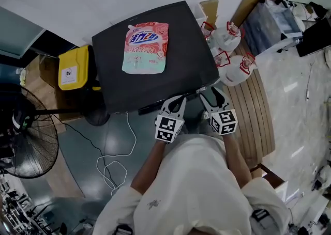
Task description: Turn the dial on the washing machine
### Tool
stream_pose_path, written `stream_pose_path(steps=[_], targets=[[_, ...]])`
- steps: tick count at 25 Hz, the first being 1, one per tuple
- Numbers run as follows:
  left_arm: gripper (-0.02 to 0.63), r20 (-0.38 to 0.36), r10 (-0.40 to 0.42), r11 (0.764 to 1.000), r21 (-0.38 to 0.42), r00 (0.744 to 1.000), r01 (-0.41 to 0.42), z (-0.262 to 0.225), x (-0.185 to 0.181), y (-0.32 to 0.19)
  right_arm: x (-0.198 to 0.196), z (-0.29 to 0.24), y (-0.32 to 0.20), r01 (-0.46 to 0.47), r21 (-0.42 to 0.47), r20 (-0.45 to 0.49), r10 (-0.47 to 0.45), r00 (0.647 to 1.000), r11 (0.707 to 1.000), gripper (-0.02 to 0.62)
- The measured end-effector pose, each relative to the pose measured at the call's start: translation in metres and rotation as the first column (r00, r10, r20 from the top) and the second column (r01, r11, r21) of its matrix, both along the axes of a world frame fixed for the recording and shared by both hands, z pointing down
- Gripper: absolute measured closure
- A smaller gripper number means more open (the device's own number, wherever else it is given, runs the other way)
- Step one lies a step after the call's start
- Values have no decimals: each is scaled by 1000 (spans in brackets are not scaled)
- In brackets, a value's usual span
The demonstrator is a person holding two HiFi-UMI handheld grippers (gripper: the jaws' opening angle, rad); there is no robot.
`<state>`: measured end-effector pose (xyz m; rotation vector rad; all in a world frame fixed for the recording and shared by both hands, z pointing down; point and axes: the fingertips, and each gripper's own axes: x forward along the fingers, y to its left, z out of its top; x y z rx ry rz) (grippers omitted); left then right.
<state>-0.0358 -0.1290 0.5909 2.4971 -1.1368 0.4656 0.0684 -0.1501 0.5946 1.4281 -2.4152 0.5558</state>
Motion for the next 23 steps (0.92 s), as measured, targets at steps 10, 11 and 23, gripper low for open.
stream_pose_path(steps=[10, 11, 23], targets=[[592, -8, 31, 999, 28, 999, -31, -7, -3, -2, -2, -10, 5, -30, 25, -26, 31, 999, 999, 347], [592, -8, 32, 999, 27, 999, -32, -7, -4, -2, -2, -10, 5, -32, 25, -27, 33, 999, 999, 347], [592, -21, 30, 999, 37, 999, -29, -8, -10, 7, -10, -14, 13, -37, 33, -29, 38, 999, 999, 348]])
